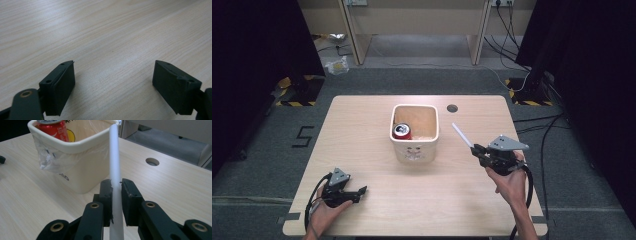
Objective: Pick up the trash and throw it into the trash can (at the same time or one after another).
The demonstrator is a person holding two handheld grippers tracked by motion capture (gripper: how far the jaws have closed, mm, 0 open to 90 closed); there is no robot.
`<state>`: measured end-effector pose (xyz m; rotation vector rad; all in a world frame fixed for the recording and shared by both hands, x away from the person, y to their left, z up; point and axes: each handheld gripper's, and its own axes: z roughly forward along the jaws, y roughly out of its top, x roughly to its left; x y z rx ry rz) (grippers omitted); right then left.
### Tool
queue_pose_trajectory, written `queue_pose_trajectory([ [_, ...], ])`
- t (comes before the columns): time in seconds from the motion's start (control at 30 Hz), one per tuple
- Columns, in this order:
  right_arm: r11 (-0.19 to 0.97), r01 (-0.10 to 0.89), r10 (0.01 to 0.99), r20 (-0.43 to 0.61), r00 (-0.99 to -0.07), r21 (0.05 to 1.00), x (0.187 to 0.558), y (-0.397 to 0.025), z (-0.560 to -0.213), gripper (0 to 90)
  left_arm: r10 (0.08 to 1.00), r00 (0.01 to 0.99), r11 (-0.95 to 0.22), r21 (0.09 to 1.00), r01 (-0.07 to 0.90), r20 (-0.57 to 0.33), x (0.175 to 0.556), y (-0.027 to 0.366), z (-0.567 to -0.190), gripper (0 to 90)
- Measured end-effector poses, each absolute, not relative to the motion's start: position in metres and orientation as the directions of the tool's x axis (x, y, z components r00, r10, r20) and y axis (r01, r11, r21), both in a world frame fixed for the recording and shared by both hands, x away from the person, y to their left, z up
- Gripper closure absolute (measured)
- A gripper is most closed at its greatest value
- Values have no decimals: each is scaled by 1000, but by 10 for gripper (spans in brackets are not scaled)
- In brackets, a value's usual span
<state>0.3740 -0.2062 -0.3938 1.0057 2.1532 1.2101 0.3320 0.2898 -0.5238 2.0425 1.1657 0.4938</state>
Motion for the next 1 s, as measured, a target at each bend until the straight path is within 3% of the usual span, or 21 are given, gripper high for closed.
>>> queue_pose_trajectory([
  [0.4,368,318,735,-64,-675,874,385,-184,-361,792,855,517,-330,745,579,-23,332,290,-524,174],
  [1.0,422,292,686,-92,-722,858,410,-143,-340,792,855,518,-331,745,579,-23,332,290,-524,174],
])
